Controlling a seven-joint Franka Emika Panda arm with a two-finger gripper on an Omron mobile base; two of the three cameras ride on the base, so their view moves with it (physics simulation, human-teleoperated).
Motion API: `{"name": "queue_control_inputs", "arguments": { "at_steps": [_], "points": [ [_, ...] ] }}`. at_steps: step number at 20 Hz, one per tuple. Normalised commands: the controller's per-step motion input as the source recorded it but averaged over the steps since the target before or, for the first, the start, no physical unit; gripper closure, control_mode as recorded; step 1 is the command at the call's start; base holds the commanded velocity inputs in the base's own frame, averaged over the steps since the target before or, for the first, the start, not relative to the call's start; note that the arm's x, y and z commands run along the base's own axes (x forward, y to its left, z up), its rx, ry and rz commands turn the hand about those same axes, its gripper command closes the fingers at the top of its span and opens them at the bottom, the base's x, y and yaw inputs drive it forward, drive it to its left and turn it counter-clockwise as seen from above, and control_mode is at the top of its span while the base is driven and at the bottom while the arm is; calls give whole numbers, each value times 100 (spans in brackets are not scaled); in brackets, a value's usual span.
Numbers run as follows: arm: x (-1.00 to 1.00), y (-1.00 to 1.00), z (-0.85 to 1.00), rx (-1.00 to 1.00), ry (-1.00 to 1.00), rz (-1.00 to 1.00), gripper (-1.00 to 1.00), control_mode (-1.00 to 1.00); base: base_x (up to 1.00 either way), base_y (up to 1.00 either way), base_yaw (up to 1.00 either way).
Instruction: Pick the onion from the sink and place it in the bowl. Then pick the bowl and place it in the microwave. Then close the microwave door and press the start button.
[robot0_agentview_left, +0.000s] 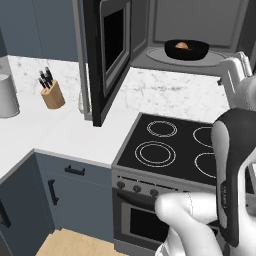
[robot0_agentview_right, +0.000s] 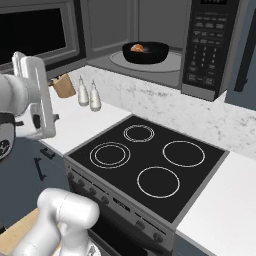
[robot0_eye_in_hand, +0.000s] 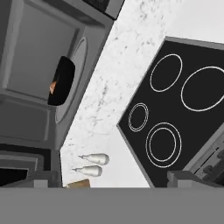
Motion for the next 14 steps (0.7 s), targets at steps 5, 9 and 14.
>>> {"name": "queue_control_inputs", "arguments": {
  "at_steps": [5, 9, 14],
  "points": [
    [-64, 85, 0, 8, -20, -9, -100, -100, 0, 0, 0],
    [-34, 100, 0, 7, -22, -11, -100, -100, 0, 0, 0],
    [-9, 97, 1, 5, -9, -10, -100, -100, 0, 0, 0]
  ]
}}
